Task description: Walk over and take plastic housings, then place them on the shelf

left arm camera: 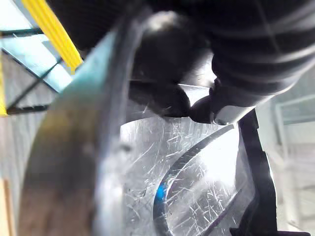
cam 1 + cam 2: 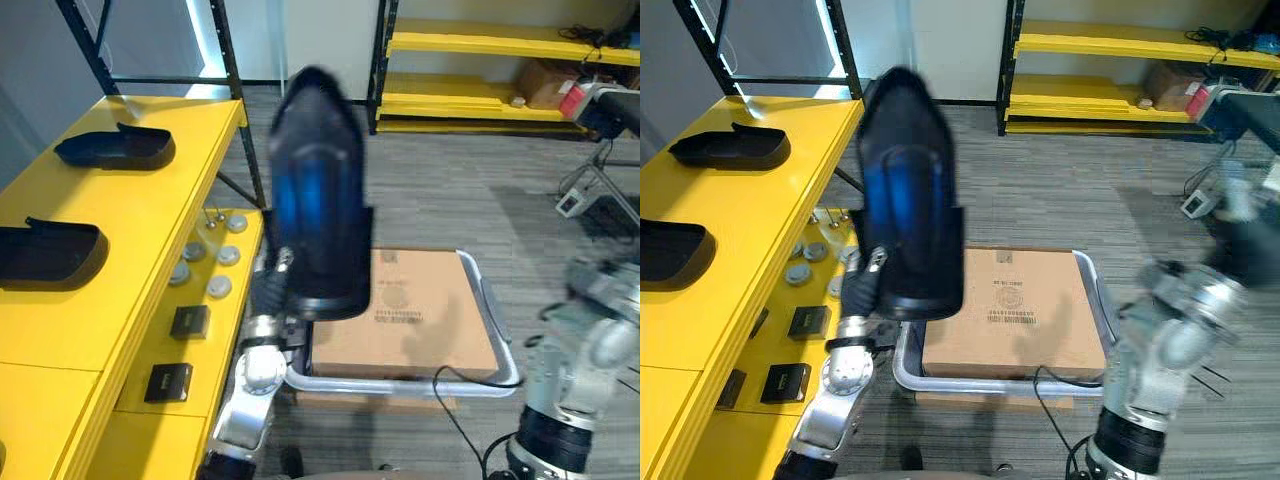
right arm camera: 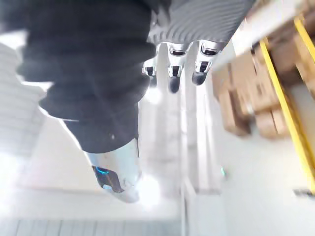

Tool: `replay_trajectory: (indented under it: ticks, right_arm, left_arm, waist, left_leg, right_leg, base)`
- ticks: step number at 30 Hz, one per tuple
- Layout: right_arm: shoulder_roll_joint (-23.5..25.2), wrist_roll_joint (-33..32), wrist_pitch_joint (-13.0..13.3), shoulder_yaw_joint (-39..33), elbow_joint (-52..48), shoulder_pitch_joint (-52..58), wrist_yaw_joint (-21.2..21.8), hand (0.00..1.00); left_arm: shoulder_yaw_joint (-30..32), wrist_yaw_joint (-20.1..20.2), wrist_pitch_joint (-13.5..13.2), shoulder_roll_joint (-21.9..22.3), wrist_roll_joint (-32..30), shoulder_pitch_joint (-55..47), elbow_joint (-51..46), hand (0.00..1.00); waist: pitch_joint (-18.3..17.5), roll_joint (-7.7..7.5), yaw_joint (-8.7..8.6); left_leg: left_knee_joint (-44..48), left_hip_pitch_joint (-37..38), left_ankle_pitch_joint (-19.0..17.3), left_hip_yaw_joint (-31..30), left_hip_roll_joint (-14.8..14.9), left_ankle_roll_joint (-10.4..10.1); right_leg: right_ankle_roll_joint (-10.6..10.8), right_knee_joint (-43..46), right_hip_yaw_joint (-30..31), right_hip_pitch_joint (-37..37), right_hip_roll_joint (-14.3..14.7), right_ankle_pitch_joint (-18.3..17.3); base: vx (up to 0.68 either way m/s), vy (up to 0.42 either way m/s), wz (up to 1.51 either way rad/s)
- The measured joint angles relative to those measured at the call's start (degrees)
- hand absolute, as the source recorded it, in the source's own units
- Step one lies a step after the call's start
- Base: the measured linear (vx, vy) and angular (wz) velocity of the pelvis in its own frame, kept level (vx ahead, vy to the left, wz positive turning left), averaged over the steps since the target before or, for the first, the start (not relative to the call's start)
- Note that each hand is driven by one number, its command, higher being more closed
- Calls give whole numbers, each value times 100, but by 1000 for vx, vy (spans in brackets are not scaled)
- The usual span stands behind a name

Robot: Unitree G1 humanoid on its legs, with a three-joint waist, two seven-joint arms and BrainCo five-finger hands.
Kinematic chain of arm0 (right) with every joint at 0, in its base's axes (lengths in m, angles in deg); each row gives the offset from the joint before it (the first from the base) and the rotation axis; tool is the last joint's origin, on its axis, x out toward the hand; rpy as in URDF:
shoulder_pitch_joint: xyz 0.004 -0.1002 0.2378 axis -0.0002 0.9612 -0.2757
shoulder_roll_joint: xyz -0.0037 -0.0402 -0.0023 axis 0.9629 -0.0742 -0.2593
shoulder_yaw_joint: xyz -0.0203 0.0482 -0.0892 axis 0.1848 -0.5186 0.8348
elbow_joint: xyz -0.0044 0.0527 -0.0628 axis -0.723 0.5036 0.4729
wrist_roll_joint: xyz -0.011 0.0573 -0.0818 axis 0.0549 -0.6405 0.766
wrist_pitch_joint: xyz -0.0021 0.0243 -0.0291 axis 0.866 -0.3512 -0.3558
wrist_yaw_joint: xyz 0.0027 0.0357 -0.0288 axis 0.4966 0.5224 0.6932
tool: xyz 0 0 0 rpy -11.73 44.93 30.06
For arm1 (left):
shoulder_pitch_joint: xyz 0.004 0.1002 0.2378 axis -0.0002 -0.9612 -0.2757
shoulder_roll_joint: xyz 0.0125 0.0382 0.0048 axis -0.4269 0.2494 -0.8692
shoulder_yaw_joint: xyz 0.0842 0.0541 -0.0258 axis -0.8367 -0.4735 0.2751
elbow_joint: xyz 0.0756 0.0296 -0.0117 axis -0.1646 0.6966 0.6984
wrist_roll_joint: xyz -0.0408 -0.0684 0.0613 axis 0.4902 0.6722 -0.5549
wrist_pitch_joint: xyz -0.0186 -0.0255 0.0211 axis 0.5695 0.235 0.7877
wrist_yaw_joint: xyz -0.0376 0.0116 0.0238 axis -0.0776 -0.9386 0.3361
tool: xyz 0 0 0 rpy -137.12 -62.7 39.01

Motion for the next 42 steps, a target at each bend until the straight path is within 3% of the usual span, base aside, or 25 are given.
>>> replay_trajectory:
  ticks: [3, 6, 7, 9, 12, 15, 20, 21, 22, 24, 27, 28, 29, 31, 33, 36, 38, 40, 41, 42]
  right_arm:
    - [12, -303, -70, -66, 974, 467, -109, 0]
    - [25, -360, -550, 13, 2706, 1058, -6, 0]
    - [27, -336, -837, 94, 3338, 1231, 178, 0]
    - [24, -273, -1165, 392, 4273, 1519, 567, 0]
    - [195, 170, -1584, 661, 5695, 1740, 1180, 0]
    - [475, 467, -1823, 948, 6433, 1887, 1473, 0]
    - [577, 996, -1892, 1670, 6731, 1962, 1734, 0]
    - [561, 1082, -1889, 1777, 6785, 1911, 1745, 0]
    - [540, 1157, -1890, 1870, 6790, 1907, 1735, 0]
    - [475, 1275, -1882, 2027, 6791, 1921, 1711, 0]
    - [446, 1343, -1885, 2038, 6857, 1893, 1695, 0]
    - [393, 1382, -1904, 2001, 6997, 1782, 1700, 0]
    - [318, 1475, -1937, 2014, 6985, 1748, 1687, 0]
    - [291, 1520, -1962, 2040, 7032, 1722, 1679, 0]
    - [306, 1513, -2010, 2067, 7154, 1565, 1667, 0]
    - [341, 1510, -2051, 2059, 7266, 1221, 1592, 0]
    - [387, 1515, -2067, 2061, 7300, 1109, 1583, 0]
    - [457, 1521, -2095, 2070, 7294, 1029, 1582, 0]
    - [452, 1519, -2097, 2061, 7284, 1031, 1600, 0]
    - [430, 1516, -2066, 2058, 7284, 1032, 1602, 0]
  left_arm:
    - [29, 2, -2, 45, 64, -110, -7, 100]
    - [73, 10, -5, 85, 189, -284, -16, 100]
    - [125, 48, -6, 104, 232, -366, -17, 100]
    - [152, 151, -7, 99, 271, -477, -18, 100]
    - [168, 344, -9, 56, 335, -609, -45, 100]
    - [153, 484, -18, -26, 376, -717, -94, 100]
    - [103, 522, -112, -77, 393, -1014, -379, 100]
    - [46, 526, -152, -70, 399, -1049, -484, 100]
    - [2, 575, -165, -59, 398, -1064, -645, 100]
    - [-50, 617, -199, -39, 399, -1062, -886, 100]
    - [-87, 614, -237, 44, 405, -938, -980, 100]
    - [-118, 606, -238, 72, 403, -827, -945, 100]
    - [-229, 585, -237, 92, 419, -692, -898, 100]
    - [-462, 582, -240, 69, 453, -478, -813, 100]
    - [-720, 600, -328, -60, 636, -386, -824, 100]
    - [-1055, 643, -376, -94, 736, -126, -807, 100]
    - [-1175, 672, -378, -78, 734, -4, -718, 100]
    - [-1203, 681, -378, -71, 730, 47, -655, 100]
    - [-1228, 677, -377, -59, 722, 54, -591, 100]
    - [-1227, 655, -383, -85, 709, 91, -545, 100]
  waist:
    - [-15, 24, -11]
    - [-27, 50, -10]
    - [-27, 58, -8]
    - [-29, 71, 1]
    - [-22, 94, 15]
    - [-12, 113, 7]
    - [25, 100, 40]
    - [64, 123, 112]
    - [190, 54, 193]
    - [242, 89, 180]
    - [295, 65, 200]
    - [388, 71, 168]
    - [414, 207, 166]
    - [439, 207, 166]
    - [415, 175, 219]
    - [410, 184, 156]
    - [410, 171, 150]
    - [413, 184, 163]
    - [412, 234, 138]
    - [410, 259, 32]
  left_leg:
    - [0, -4, -1, 0, 4, -1]
    - [0, -10, -5, 8, 12, -3]
    - [-1, -10, -6, 18, 18, -3]
    - [-1, -10, -11, 45, 28, -6]
    - [-3, 0, -12, 50, 28, -7]
    - [-7, 103, -13, 5, 15, -6]
    - [-39, 127, -89, -191, 12, -35]
    - [-37, 77, -70, -345, -4, -56]
    - [0, 5, 12, -574, -37, -113]
    - [170, -374, 4, -947, -124, -77]
    - [158, -801, -375, 170, -17, 464]
    - [338, -935, -464, 1580, 296, 596]
    - [699, -903, -432, 3070, 763, 602]
    - [1248, -767, -212, 4300, 1094, 605]
    - [1233, -819, -315, 4108, 842, 606]
    - [843, -910, -296, 3661, 319, 658]
    - [773, -907, -312, 3427, 111, 751]
    - [846, -896, -417, 3209, -30, 850]
    - [822, -796, -513, 2945, -107, 900]
    - [837, -754, -571, 2598, -125, 876]
  right_leg:
    - [0, 0, 3, -4, -1, 0]
    - [-1, 2, 16, -16, 2, -1]
    - [-1, 4, 24, -18, 2, -1]
    - [-3, 13, 52, -4, 5, -3]
    - [-4, 29, 50, 12, 1, -5]
    - [-22, 29, -3, 140, -9, -21]
    - [-16, 102, -215, 294, -14, -166]
    - [-27, 238, -377, 282, -38, -235]
    - [11, 422, -603, 278, -88, -311]
    - [12, 770, -1238, 172, -233, -500]
    - [10, 825, -2246, 168, -403, -540]
    - [13, 851, -2722, 252, -517, -539]
    - [31, 943, -3120, 368, -523, -559]
    - [152, 1297, -3643, 651, -708, -723]
    - [161, 1290, -3910, 806, -818, -744]
    - [377, 1181, -4353, 966, -993, -673]
    - [315, 1165, -4524, 1121, -1046, -567]
    - [106, 1654, -4358, 1143, -1303, -497]
    - [-564, 2338, -3676, 975, -1517, -563]
    - [-550, 2726, -2450, 658, -1321, -945]
  base:
    - [0, 0, 0]
    - [0, 0, 0]
    - [0, 0, 0]
    - [9, -2, -5]
    - [0, 1, -1]
    - [-8, 2, 7]
    - [-54, -9, 23]
    - [-76, -24, 81]
    - [-45, -26, 99]
    - [-54, -18, 167]
    - [-28, 4, 180]
    - [39, 151, 212]
    - [71, 193, 201]
    - [130, 164, 165]
    - [95, 142, 104]
    - [61, 154, 88]
    - [62, 127, 74]
    - [110, 126, 72]
    - [174, 128, 101]
    - [180, 104, 114]
